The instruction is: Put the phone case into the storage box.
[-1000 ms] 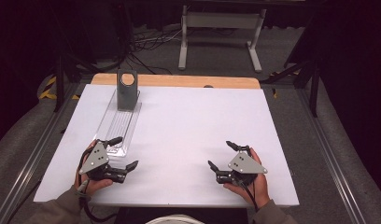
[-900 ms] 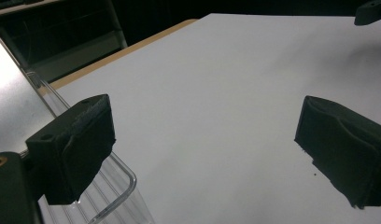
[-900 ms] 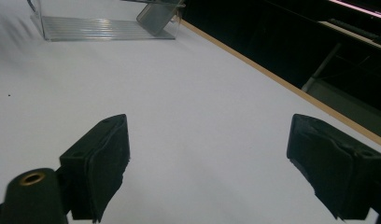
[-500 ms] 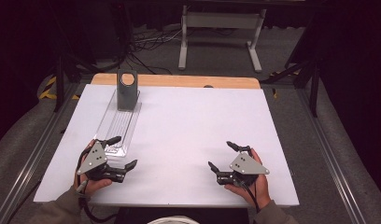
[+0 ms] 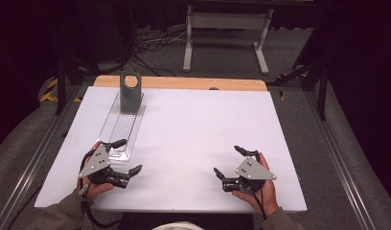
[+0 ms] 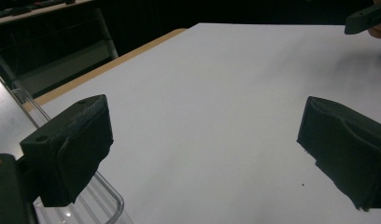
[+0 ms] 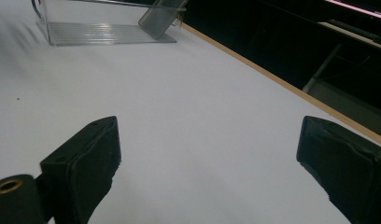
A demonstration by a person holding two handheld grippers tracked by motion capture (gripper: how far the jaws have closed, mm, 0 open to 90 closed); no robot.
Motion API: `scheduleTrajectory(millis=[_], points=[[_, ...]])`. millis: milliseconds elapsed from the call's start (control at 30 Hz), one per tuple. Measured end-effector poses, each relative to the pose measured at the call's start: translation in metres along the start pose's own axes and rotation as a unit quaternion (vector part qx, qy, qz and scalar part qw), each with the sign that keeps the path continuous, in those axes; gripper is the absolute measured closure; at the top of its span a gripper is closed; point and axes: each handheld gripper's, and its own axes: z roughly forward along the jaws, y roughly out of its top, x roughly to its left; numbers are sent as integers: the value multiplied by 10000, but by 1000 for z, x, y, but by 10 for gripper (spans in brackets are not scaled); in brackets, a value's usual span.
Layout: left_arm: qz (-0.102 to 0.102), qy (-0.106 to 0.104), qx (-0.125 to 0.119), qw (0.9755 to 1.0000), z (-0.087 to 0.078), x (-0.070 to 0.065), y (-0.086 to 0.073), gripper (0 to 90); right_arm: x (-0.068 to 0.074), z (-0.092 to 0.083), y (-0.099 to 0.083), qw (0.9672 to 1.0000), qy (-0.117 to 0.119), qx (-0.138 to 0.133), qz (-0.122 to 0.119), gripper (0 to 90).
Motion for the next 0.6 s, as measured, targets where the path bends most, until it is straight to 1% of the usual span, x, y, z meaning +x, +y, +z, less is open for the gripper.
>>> scheduleTrajectory(millis=[33, 67, 100, 133, 167, 233, 267, 300, 400, 467, 500, 567, 600], points=[[-2, -5, 15, 10000, 0, 0, 0, 40, 0, 0, 0, 10000, 6, -7, 23, 63], [44, -25, 34, 10000, 0, -2, 0, 40, 0, 0, -1, 10000, -10, -7, 30, 61], [44, -25, 34, 10000, 0, -2, 0, 39, 0, -1, -1, 10000, -52, -4, 35, 56], [78, -23, 36, 10000, -1, -3, 1, 36, 1, -1, 0, 10000, -47, -17, 20, 43], [112, 20, -12, 9999, -2, -5, 2, 36, 1, -2, 0, 10000, -34, -38, 3, 41], [120, 12, -13, 9999, -3, -6, 2, 30, 1, -3, 1, 10000, -22, -63, 0, 34], [128, -7, 4, 9999, -2, -6, 2, 30, 1, -3, 1, 10000, -22, -63, 0, 34], [149, 18, 38, 9999, -2, -6, 3, 23, 2, -4, 2, 10000, 45, -79, 12, 28], [226, 40, 113, 9997, 0, -8, 3, 22, 3, -4, 1, 10000, 56, -66, -2, 28], [185, 20, 82, 9998, 0, -6, 3, 22, 3, -4, 1, 10000, 37, -42, -43, 28], [163, 49, 52, 9998, 1, -6, 2, 23, 2, -4, 1, 10000, 16, -55, -13, 28], [191, 46, 80, 9998, 0, -4, 2, 23, 2, -4, 0, 10000, -10, -60, 9, 28], [110, 36, 75, 9999, 1, -4, 2, 23, 0, -3, 0, 10000, -2, -57, 37, 28]])
